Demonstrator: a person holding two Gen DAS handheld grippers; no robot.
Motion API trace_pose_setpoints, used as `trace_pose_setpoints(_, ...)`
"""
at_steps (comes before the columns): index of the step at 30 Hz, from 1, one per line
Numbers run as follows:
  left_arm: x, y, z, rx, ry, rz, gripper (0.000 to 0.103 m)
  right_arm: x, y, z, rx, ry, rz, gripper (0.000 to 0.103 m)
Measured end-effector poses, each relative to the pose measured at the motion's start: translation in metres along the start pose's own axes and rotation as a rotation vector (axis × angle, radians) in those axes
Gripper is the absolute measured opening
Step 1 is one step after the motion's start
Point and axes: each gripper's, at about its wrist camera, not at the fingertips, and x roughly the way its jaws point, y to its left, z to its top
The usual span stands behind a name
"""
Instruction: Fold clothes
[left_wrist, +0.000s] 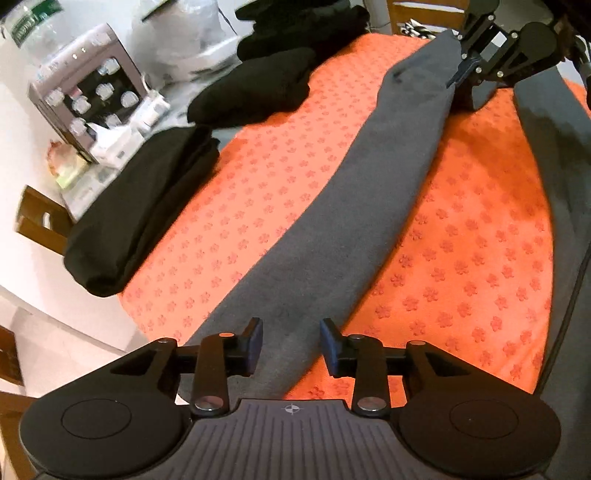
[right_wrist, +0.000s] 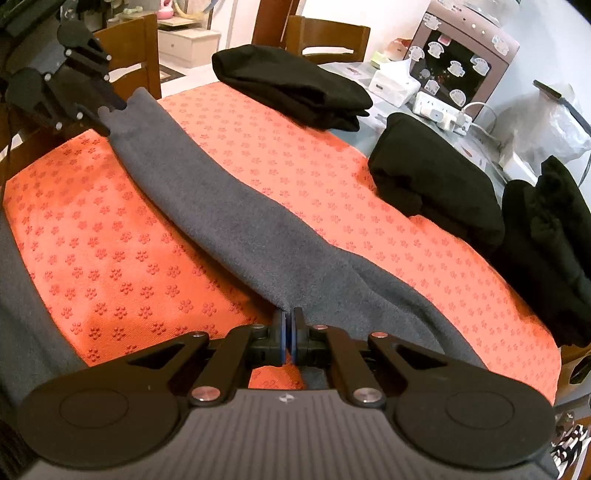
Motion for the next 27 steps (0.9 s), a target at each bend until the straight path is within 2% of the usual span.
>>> trace_pose_setpoints(4,0.015,0.004,-0.001,0.059,0.046,-0.047,0.037,0.002,0.001,0.0,0.005,0.002,-0.002,0.003)
trace_pose_setpoints(8,0.023,0.008,-0.002,0.07,0.073,-0.118,0.037,0.003,0.001,0.001,0.014,0.001,-0.003,0.003)
trace_pose_setpoints(13,0.029,0.025,-0.003,0.012,0.075,-0.206,0.039,0.006,-0.001,0.001,0.027,0.001,-0.001,0.003)
trace_pose_setpoints(16,0.031,0.034,-0.005,-0.026,0.06,-0.241,0.038,0.008,-0.001,0.001,0.034,0.003,0.001,0.003)
trace_pose_setpoints(20,0.032,0.039,-0.009,-0.058,0.035,-0.262,0.029,0.009,-0.001,0.001,0.042,0.003,0.002,0.003)
trace_pose_setpoints(24,0.029,0.035,-0.007,-0.063,0.027,-0.25,0.008,0.009,-0.002,0.001,0.043,0.005,0.005,0.003)
trace_pose_setpoints(27,0.021,0.031,-0.003,-0.049,-0.003,-0.209,0.007,0.009,-0.002,0.001,0.037,0.007,0.006,0.003)
